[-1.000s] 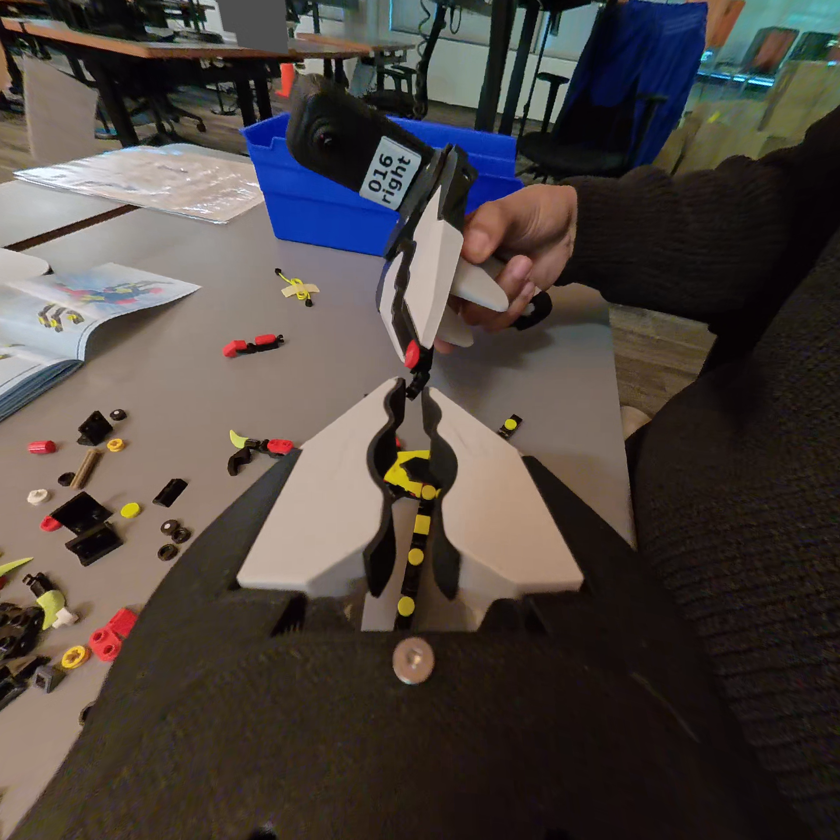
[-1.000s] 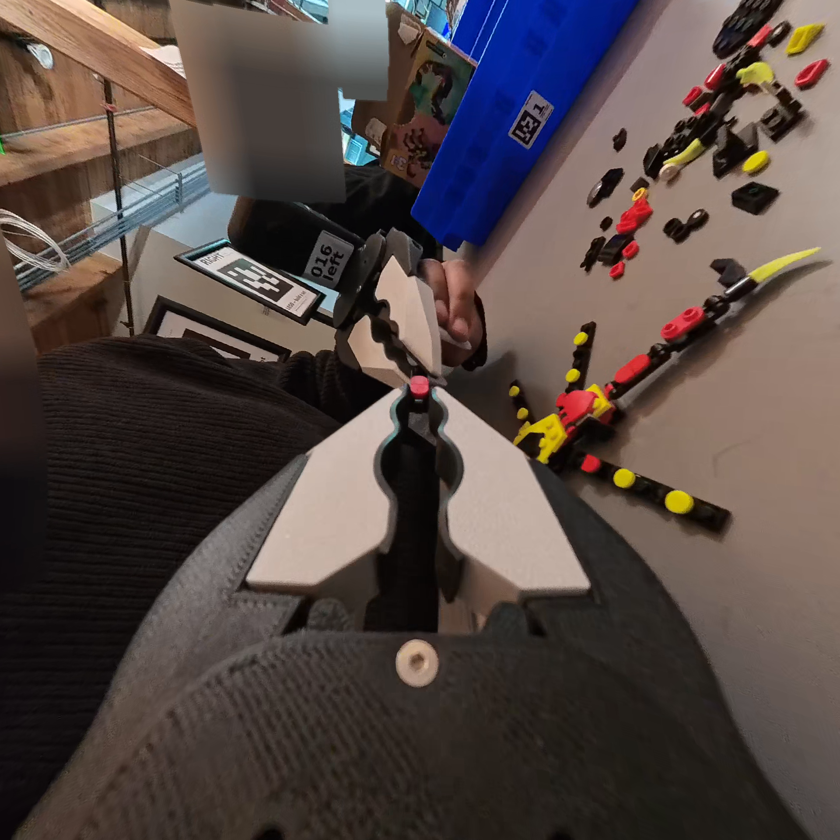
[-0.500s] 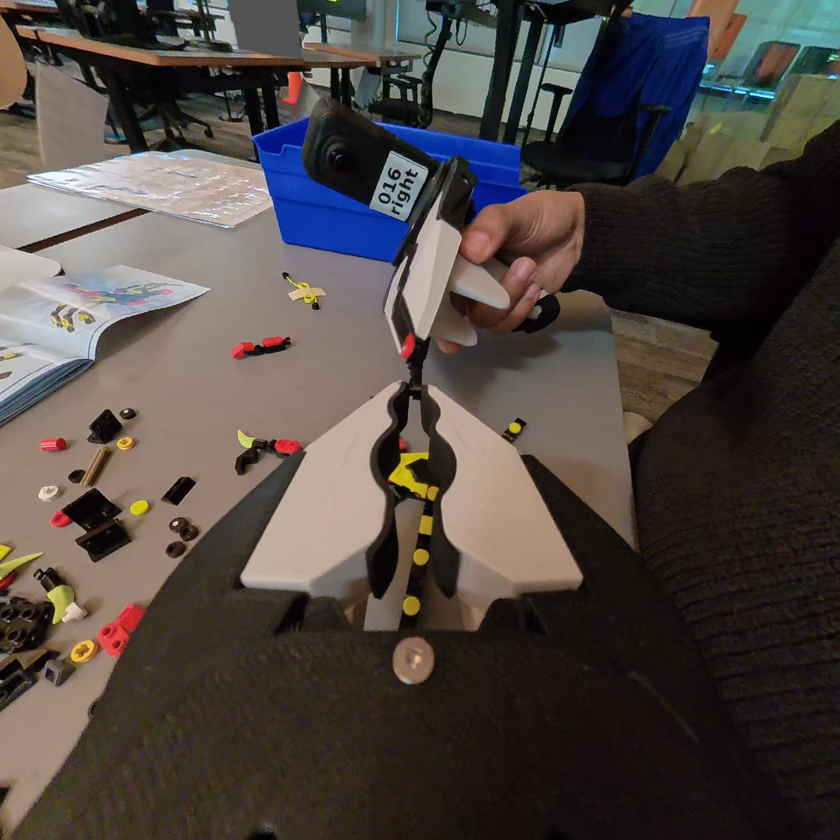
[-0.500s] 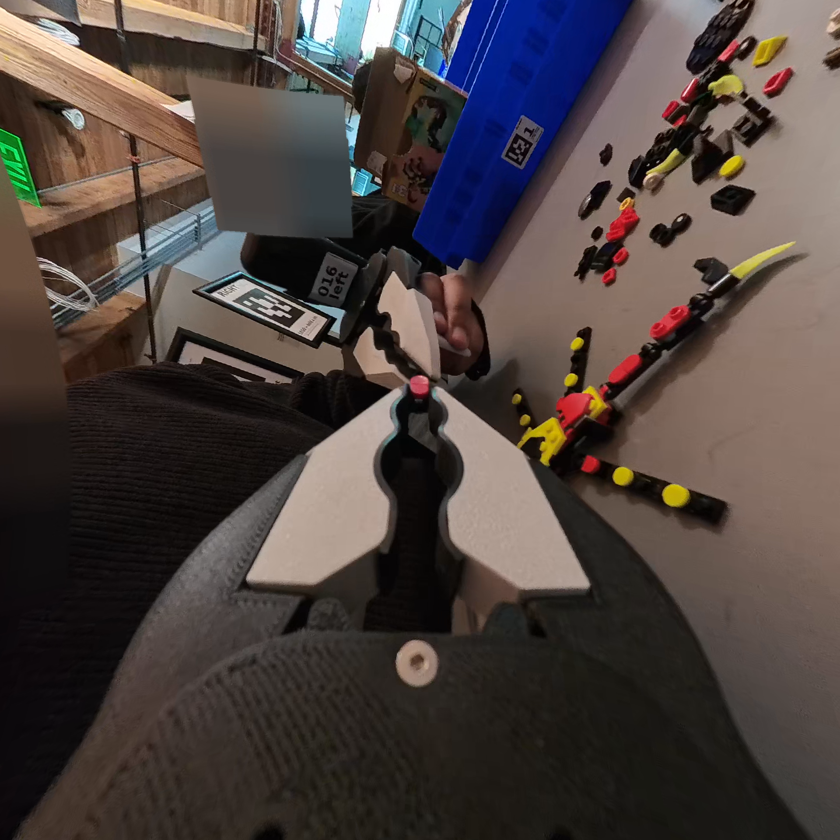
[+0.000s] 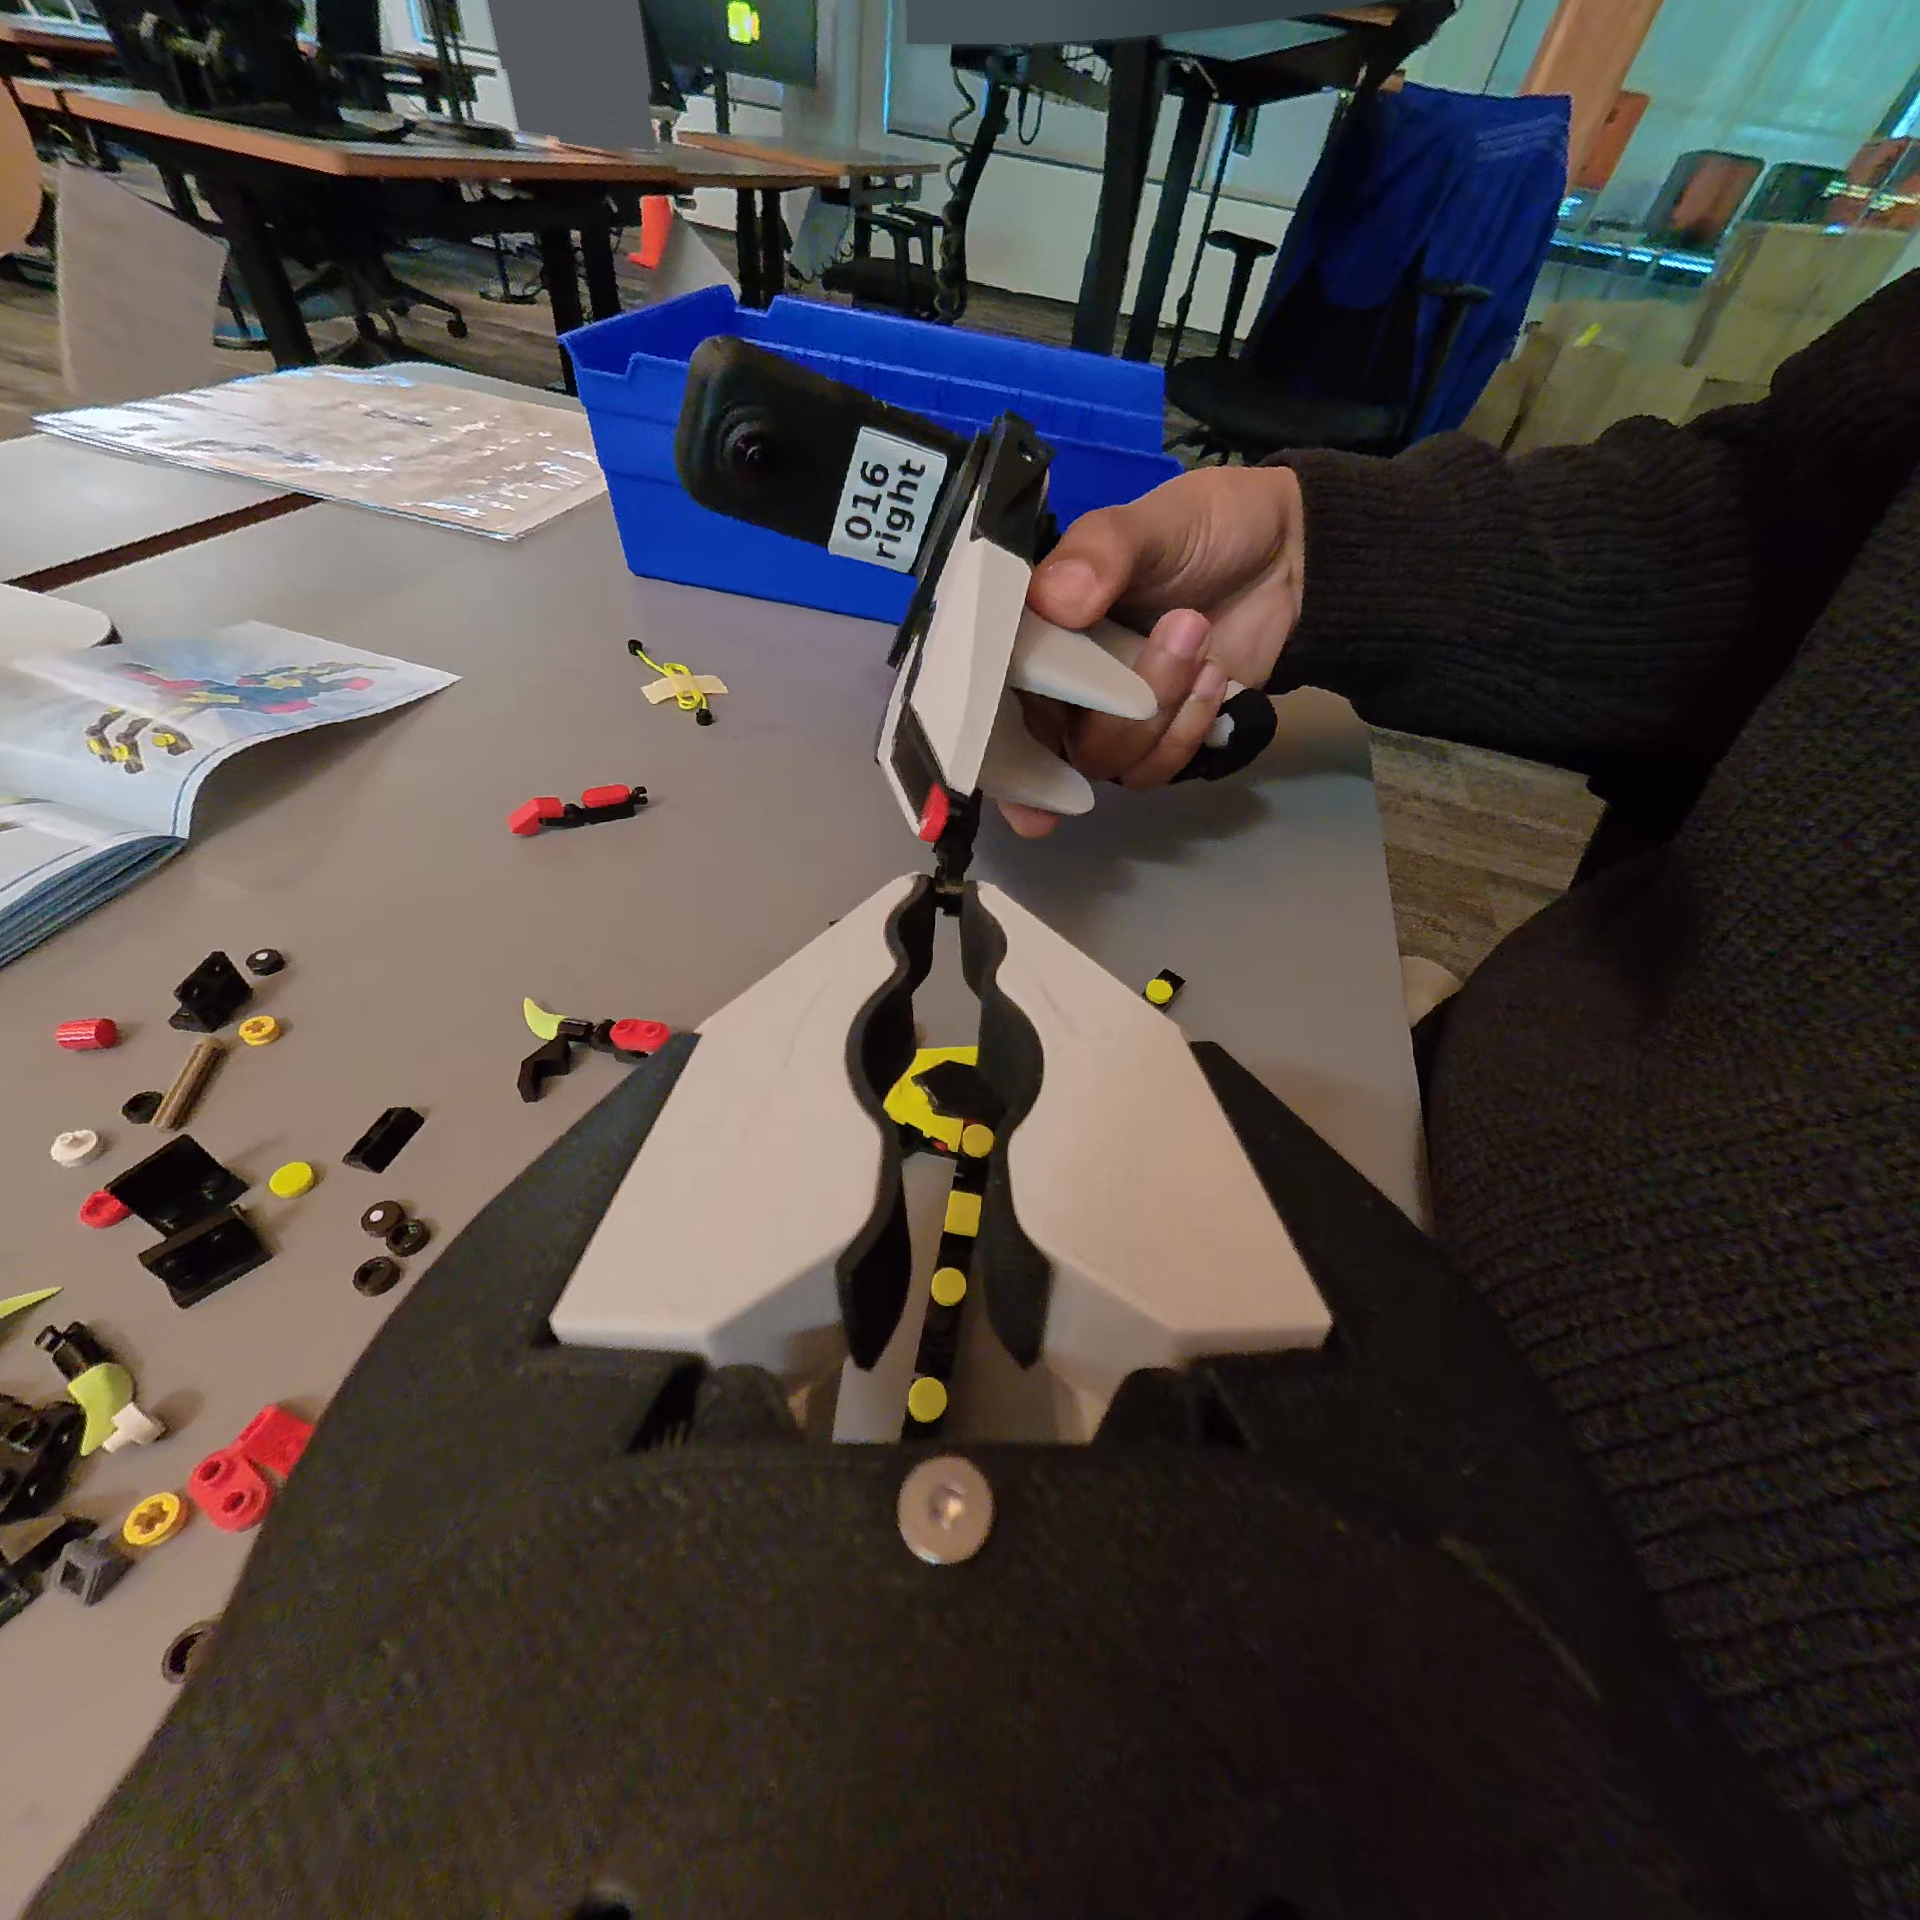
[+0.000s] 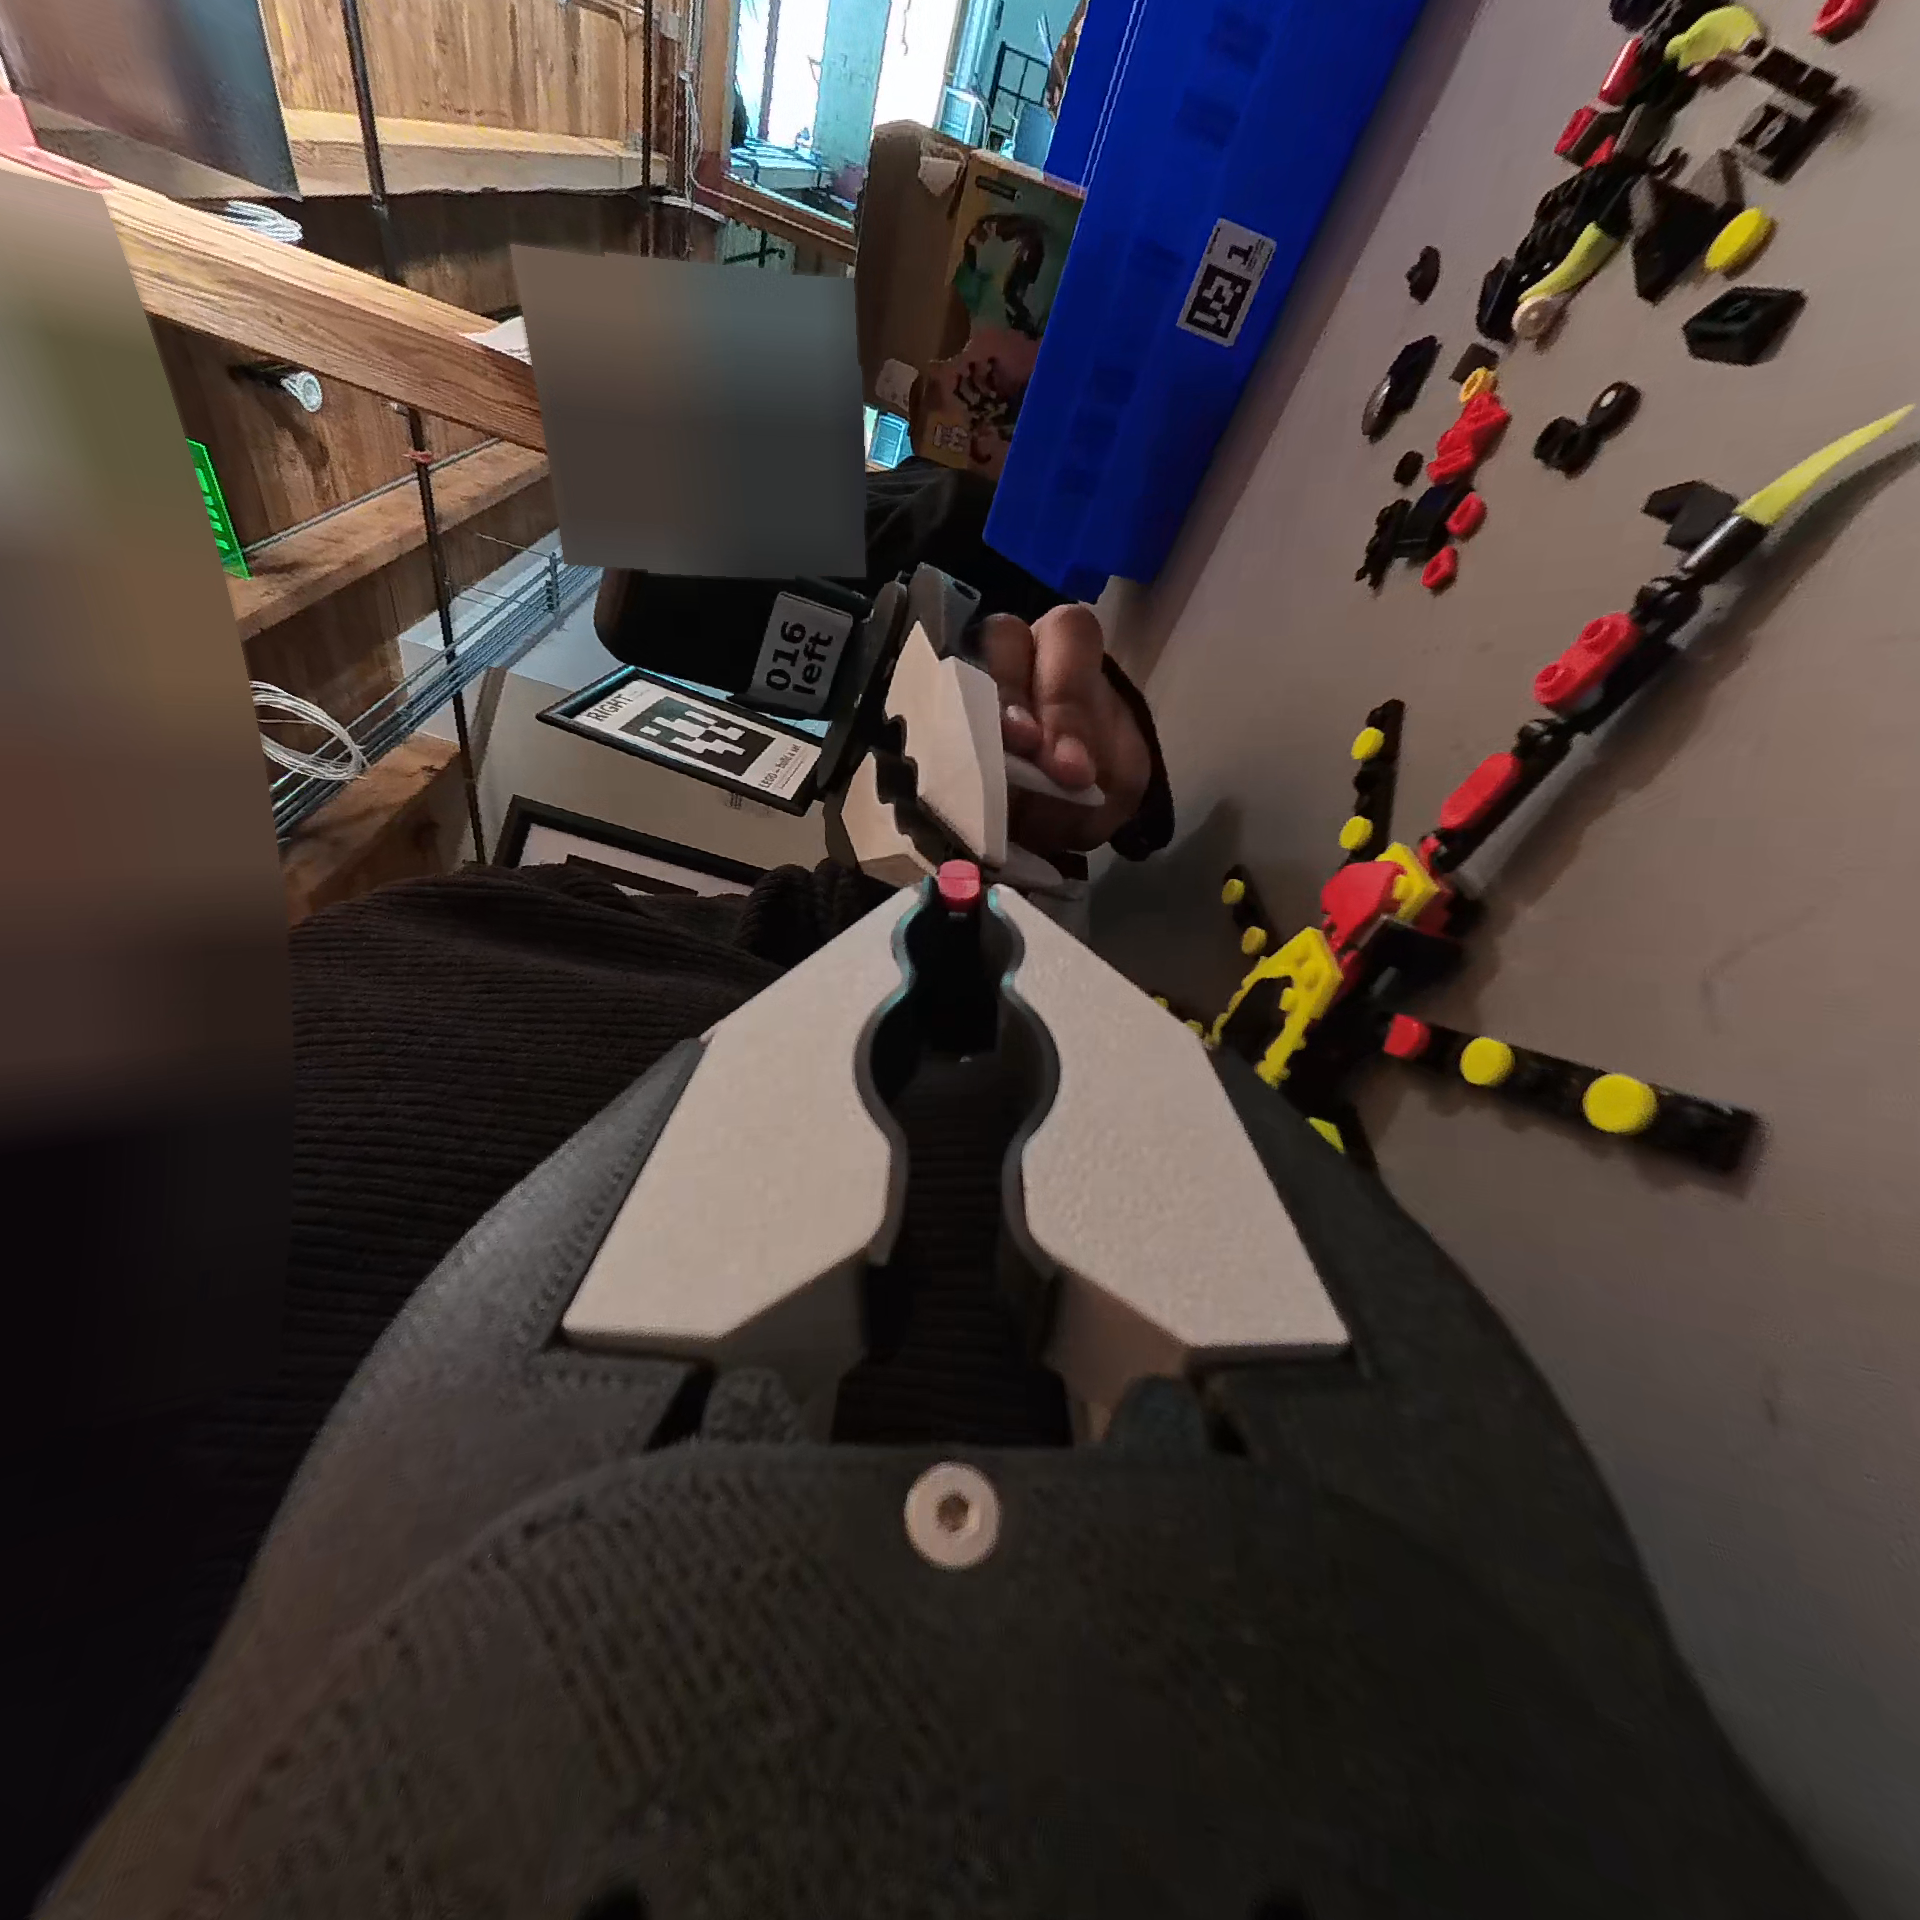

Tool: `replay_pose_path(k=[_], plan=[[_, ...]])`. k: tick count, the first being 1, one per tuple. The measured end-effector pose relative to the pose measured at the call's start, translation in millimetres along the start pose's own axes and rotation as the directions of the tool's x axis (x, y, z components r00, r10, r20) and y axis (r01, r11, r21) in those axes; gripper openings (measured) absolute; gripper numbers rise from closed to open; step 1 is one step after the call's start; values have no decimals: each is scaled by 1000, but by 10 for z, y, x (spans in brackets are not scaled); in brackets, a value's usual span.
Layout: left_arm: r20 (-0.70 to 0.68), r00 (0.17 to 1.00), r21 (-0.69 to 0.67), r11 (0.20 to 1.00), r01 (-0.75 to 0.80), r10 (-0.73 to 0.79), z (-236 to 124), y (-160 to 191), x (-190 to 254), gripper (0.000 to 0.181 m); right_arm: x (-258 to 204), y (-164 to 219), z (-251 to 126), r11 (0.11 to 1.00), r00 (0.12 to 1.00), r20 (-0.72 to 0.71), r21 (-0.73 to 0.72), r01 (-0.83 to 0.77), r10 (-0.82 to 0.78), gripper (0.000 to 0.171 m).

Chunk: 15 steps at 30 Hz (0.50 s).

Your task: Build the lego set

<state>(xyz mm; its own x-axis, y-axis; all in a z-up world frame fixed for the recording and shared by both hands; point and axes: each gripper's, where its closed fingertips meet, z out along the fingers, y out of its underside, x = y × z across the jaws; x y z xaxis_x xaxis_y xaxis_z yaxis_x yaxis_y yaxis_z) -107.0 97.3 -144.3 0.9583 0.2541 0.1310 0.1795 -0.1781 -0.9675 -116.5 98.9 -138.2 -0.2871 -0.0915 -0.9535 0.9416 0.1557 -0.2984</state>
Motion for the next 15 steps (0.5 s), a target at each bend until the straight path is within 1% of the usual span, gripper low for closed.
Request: replay_pose_path(k=[15], plan=[[-16, 999, 33, 999, 39, -38, -7, -39, -5, 1, 15, -51, -12, 997, 998, 24, 46, -62, 61, 5]])
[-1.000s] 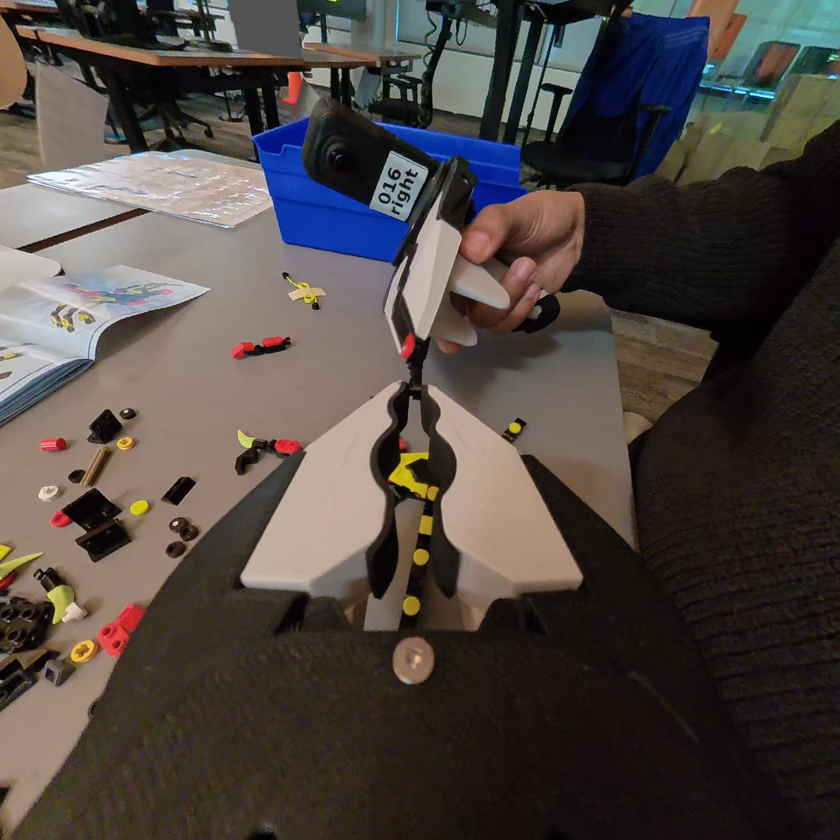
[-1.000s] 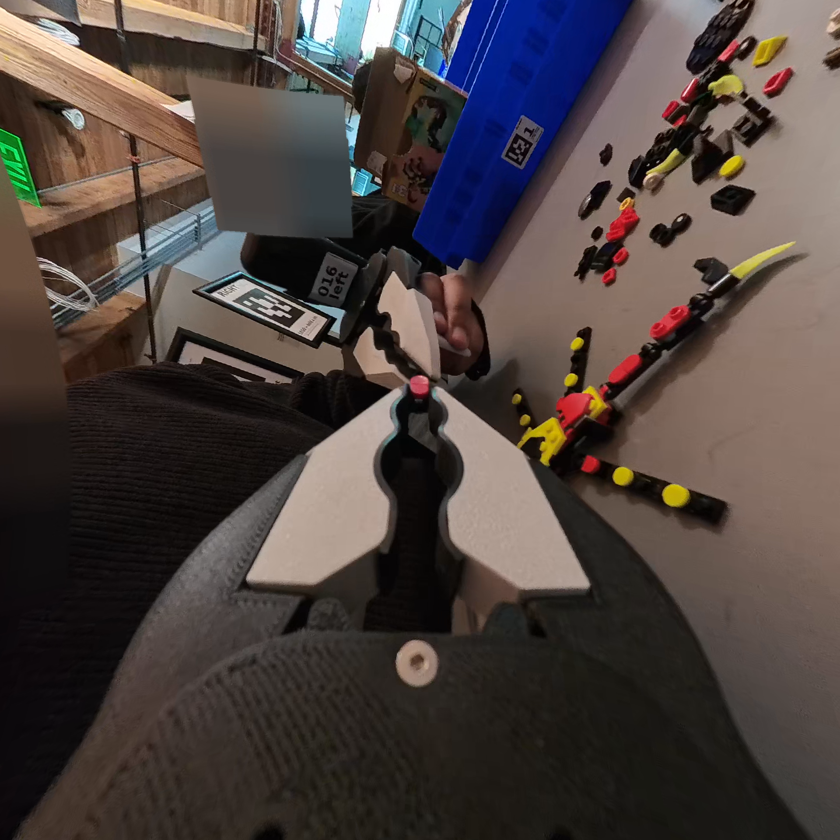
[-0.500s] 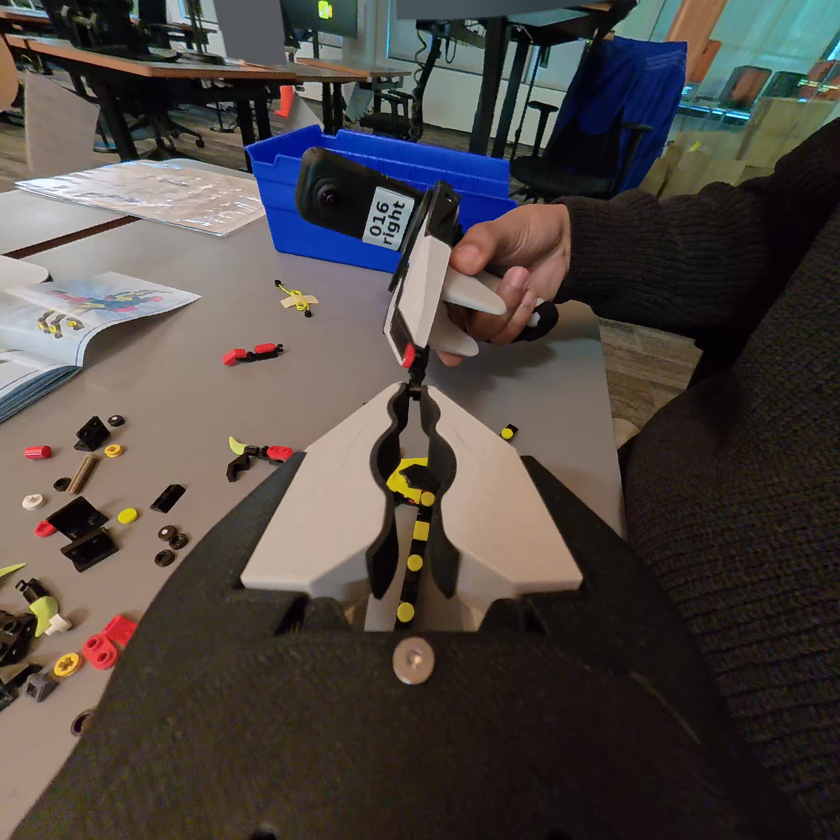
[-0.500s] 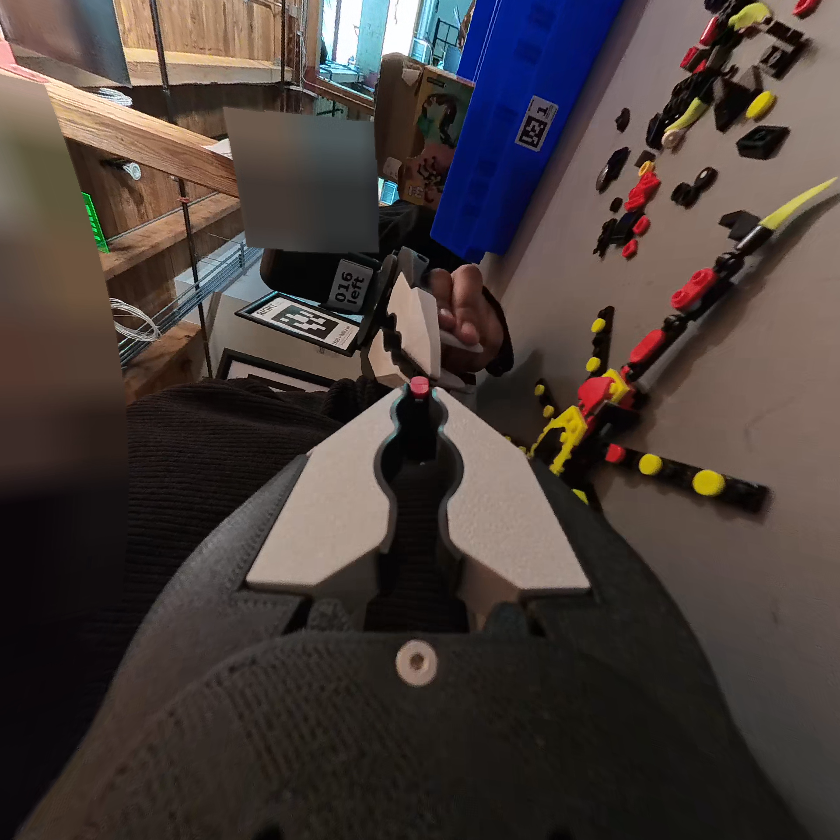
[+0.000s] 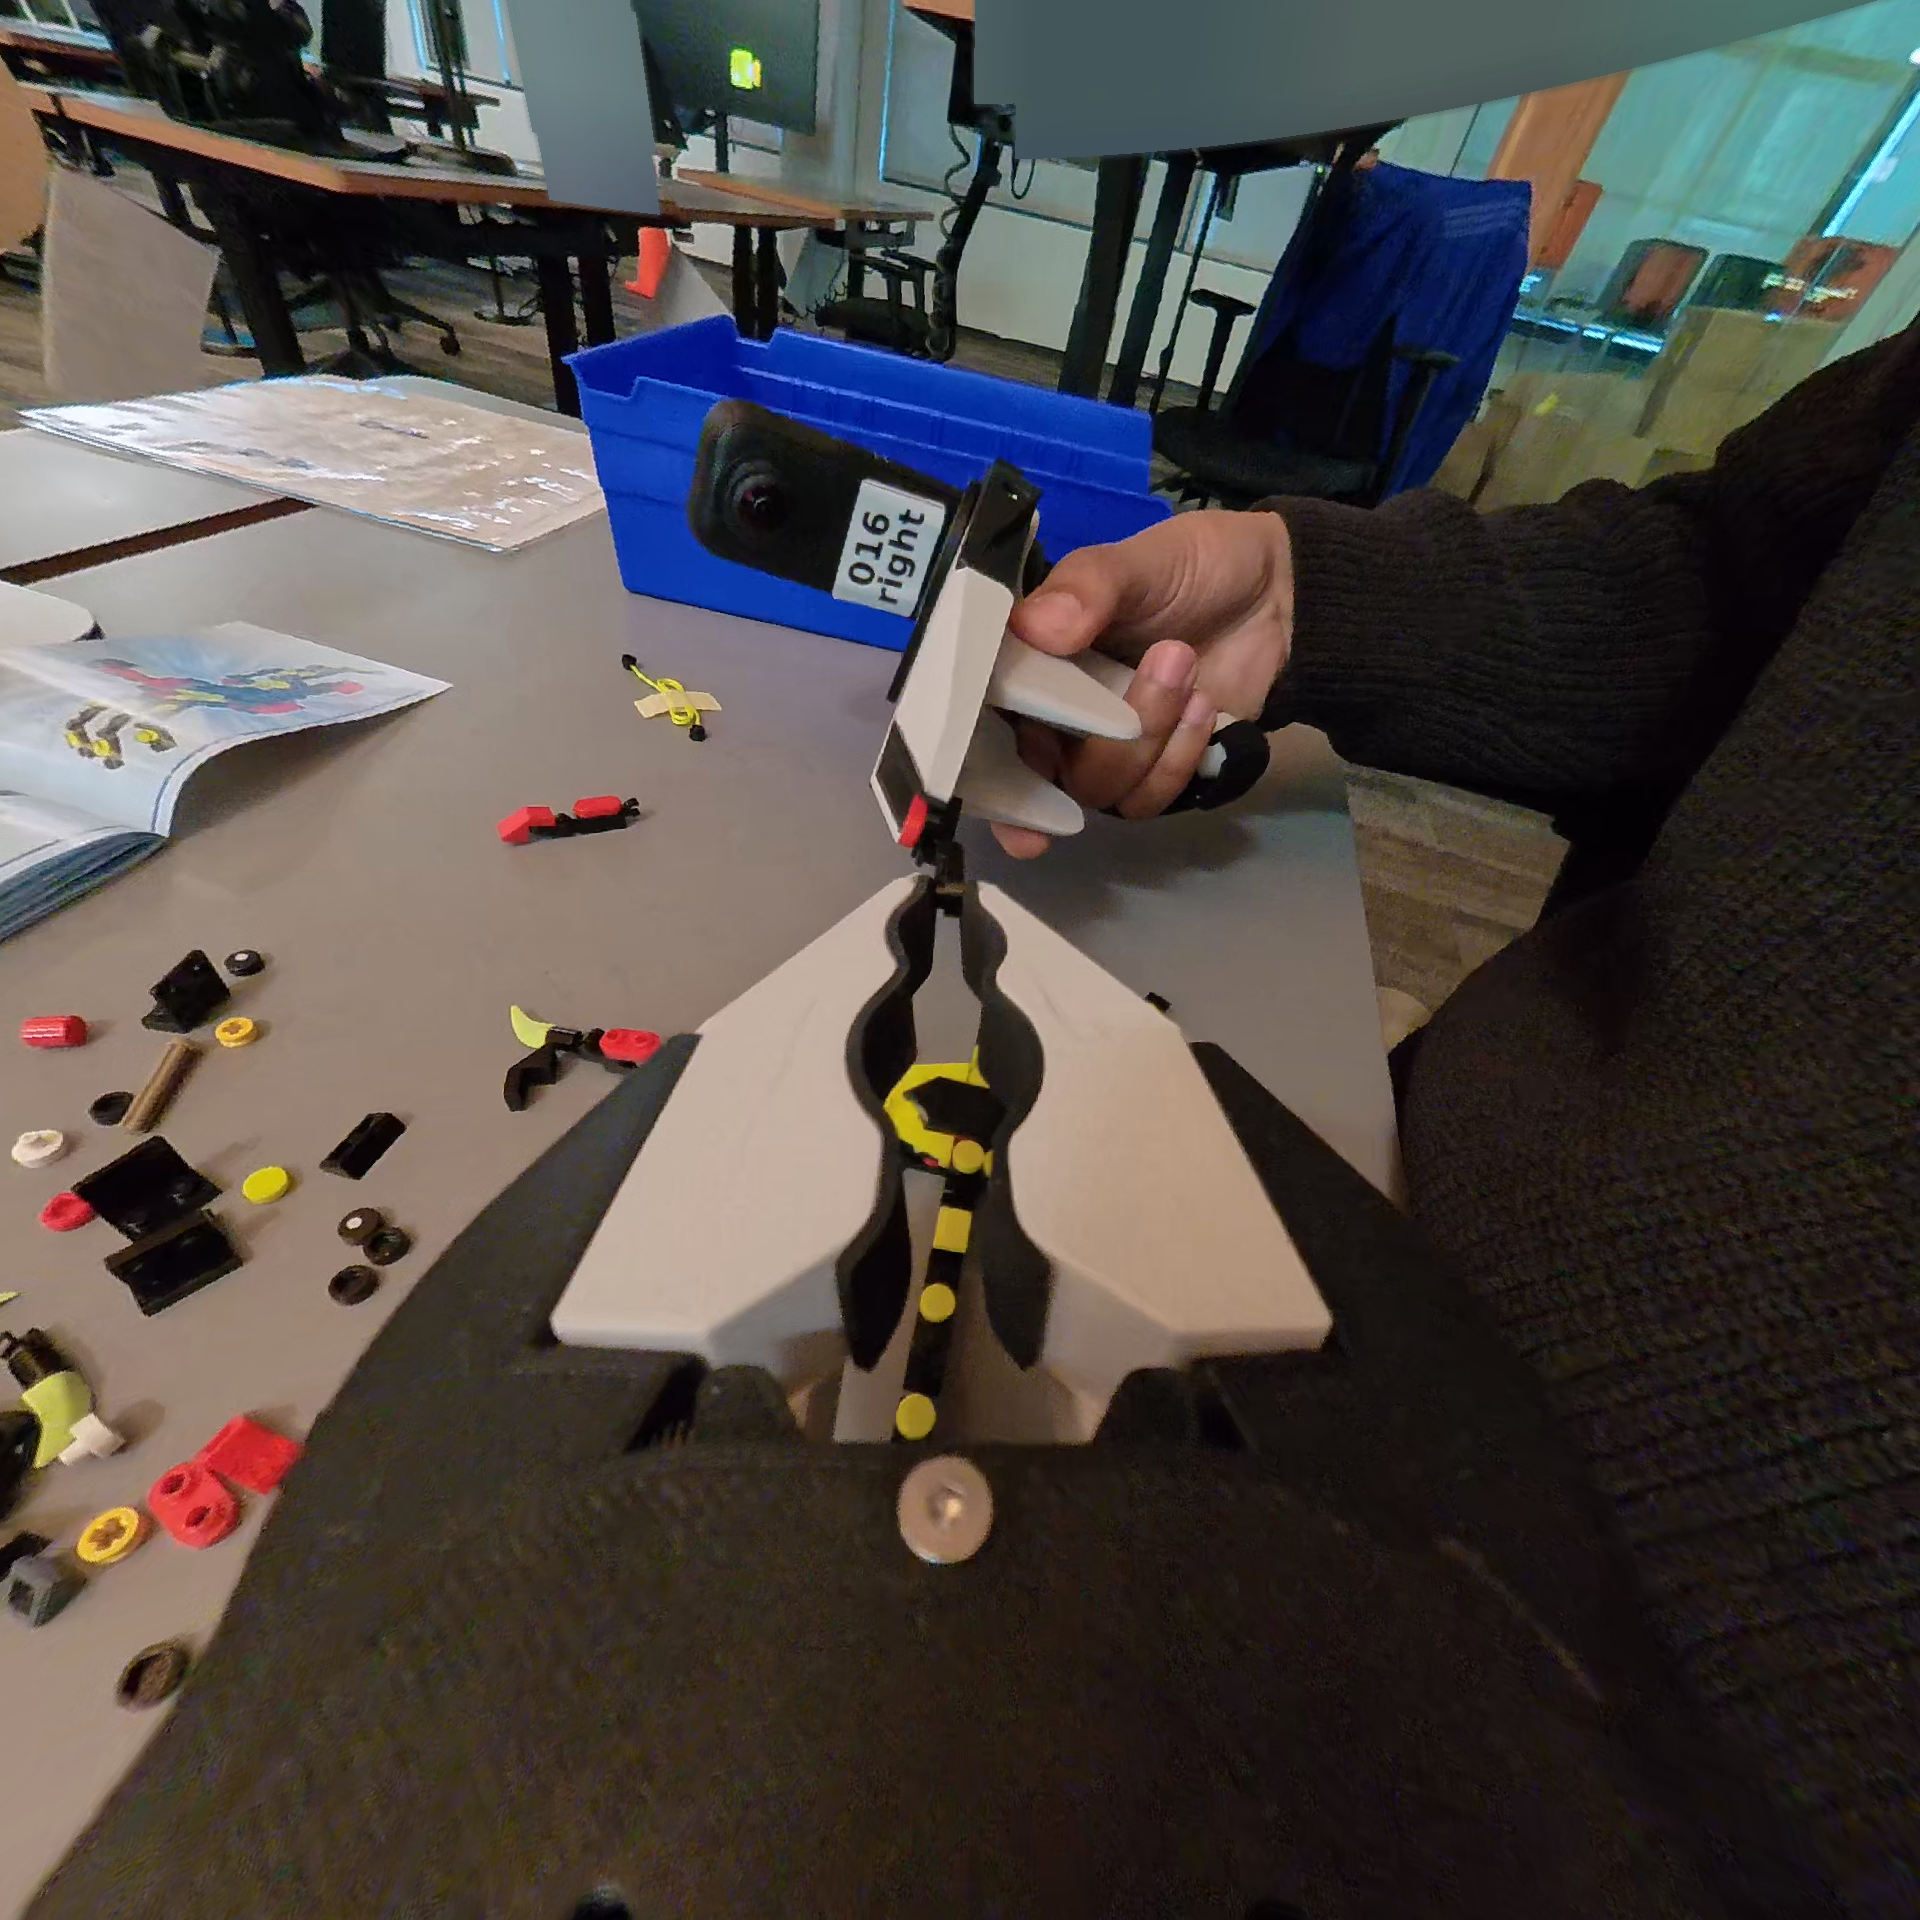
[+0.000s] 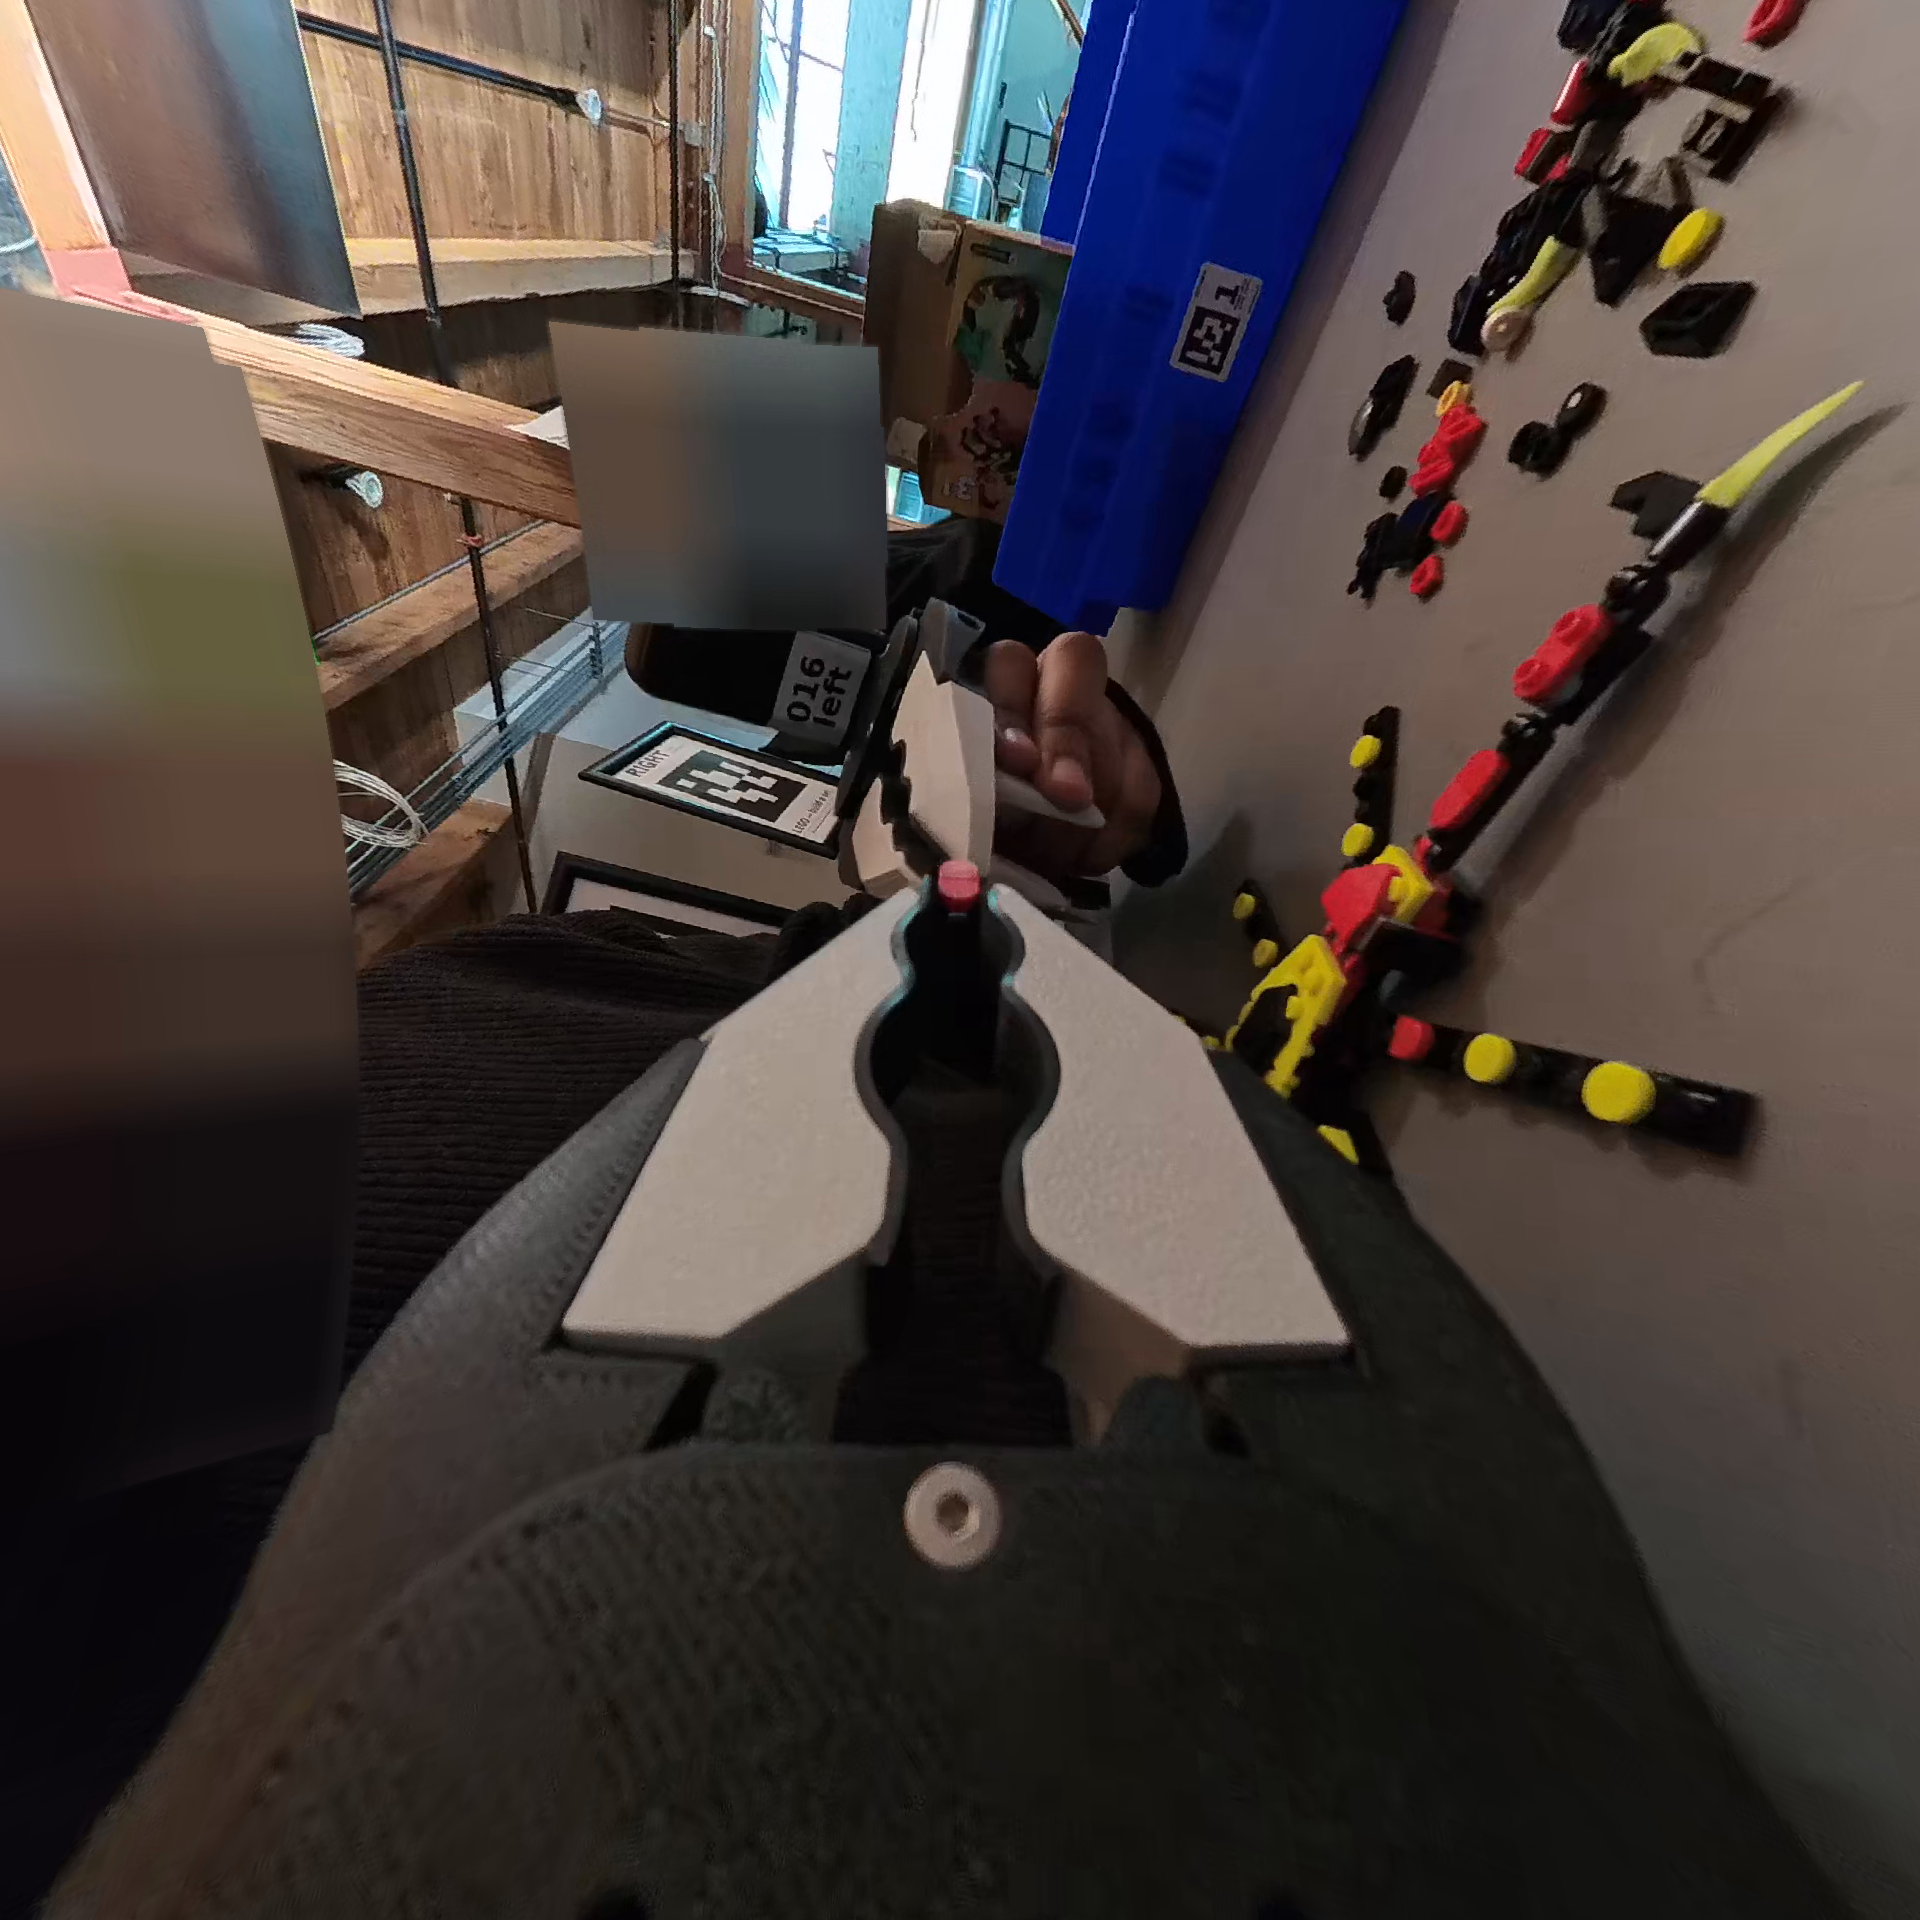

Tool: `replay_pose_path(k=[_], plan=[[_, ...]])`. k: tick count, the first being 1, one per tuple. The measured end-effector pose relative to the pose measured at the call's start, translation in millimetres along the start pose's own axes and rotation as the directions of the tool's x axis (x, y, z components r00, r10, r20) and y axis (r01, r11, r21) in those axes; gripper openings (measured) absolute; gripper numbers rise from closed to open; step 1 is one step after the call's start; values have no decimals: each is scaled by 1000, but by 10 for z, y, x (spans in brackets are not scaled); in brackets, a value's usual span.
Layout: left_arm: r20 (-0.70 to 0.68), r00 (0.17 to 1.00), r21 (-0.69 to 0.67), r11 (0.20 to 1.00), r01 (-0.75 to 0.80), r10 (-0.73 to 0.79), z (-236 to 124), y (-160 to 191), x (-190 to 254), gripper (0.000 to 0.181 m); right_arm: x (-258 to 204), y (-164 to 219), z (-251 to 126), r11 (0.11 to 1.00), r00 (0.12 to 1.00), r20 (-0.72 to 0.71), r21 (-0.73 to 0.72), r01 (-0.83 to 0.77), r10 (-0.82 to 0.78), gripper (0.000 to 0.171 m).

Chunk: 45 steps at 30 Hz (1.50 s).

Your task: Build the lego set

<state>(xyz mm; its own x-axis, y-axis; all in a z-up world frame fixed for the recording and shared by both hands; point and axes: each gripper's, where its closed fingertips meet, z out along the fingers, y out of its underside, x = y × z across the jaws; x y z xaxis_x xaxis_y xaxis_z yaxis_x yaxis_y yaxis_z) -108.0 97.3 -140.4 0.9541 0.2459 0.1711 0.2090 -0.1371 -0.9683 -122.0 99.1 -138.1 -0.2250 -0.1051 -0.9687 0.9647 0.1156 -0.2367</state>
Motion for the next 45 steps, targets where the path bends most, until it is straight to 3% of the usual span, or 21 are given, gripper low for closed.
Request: replay_pose_path(k=[10, 15, 29, 45], plan=[[-72, 982, 68, 982, 178, -173, 7, -98, 10, 0, -45, -26, -20, 999, 999, 37, 21, -34, 33, 6], [-67, 981, 61, 980, 188, -184, 15, -84, -2, 0, -87, -22, -17, 999, 997, 68, 21, -48, 46, 6], [-27, 997, 37, 997, 73, -72, 14, -35, -17, 1, -37, -3, 2, 998, 997, 45, 19, -59, 58, 6], [-2, 980, -112, 974, -197, 198, -1, 137, 60, 0, 46, 137, 25, 996, 997, -62, -83, 40, -46, 5]])
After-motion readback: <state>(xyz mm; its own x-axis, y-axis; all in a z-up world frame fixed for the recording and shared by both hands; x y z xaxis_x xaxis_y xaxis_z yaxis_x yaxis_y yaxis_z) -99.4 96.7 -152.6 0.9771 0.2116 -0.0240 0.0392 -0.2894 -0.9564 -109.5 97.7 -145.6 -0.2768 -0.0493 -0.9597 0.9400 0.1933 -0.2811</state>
